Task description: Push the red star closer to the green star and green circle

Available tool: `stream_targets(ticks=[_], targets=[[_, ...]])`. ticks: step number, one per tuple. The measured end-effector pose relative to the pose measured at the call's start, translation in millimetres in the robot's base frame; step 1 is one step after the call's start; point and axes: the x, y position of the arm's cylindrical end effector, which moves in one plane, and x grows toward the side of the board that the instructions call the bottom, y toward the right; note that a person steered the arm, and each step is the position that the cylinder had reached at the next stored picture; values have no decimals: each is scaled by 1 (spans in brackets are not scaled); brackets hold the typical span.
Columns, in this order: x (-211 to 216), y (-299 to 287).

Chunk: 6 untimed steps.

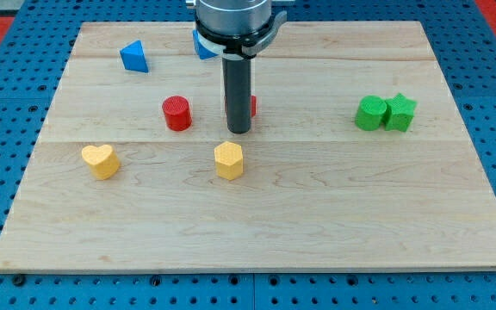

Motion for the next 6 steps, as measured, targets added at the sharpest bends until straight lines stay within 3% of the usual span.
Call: stream_targets(ticks=[1, 2, 3, 5, 6], targets=[[-2, -66], [-26, -27], [-28, 80], [-51, 57], [-60, 120]])
